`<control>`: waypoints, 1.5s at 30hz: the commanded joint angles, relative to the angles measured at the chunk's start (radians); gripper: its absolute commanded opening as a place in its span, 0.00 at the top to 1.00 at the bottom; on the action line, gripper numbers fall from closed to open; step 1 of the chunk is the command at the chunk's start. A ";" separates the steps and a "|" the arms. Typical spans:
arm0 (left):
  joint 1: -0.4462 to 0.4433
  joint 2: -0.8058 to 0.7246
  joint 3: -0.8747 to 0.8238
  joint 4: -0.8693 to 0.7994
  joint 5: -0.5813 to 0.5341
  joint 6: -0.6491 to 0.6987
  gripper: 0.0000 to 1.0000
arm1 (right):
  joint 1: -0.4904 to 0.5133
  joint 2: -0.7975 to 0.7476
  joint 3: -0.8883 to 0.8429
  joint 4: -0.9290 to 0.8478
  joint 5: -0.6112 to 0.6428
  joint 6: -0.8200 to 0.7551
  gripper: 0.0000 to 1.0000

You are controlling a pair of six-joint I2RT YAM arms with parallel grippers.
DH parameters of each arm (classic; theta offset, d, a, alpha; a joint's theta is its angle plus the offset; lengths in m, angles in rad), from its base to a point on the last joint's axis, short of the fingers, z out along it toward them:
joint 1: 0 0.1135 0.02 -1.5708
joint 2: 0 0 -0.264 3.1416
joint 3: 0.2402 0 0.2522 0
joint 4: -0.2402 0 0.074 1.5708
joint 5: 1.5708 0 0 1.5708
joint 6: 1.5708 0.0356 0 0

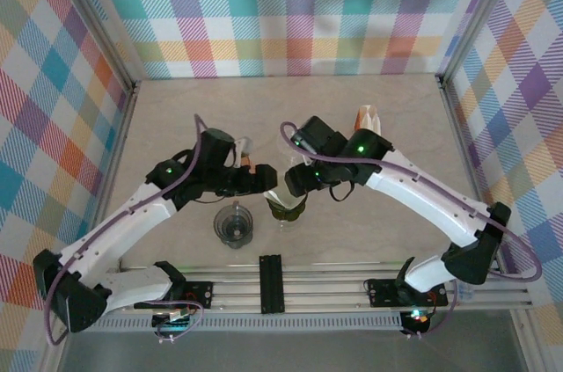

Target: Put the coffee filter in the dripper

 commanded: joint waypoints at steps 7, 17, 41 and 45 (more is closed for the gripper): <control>-0.076 0.151 0.108 -0.206 -0.100 0.070 0.31 | -0.046 -0.137 -0.133 0.053 0.043 0.025 0.27; -0.082 0.158 0.146 -0.236 -0.107 0.081 0.61 | -0.071 -0.136 -0.163 0.076 -0.001 0.018 0.26; -0.080 0.178 0.128 -0.209 -0.123 0.112 0.77 | -0.074 0.030 -0.126 0.141 -0.110 -0.034 0.73; -0.079 0.158 0.127 -0.205 -0.148 0.103 0.71 | -0.074 0.034 -0.130 0.141 -0.100 -0.033 0.83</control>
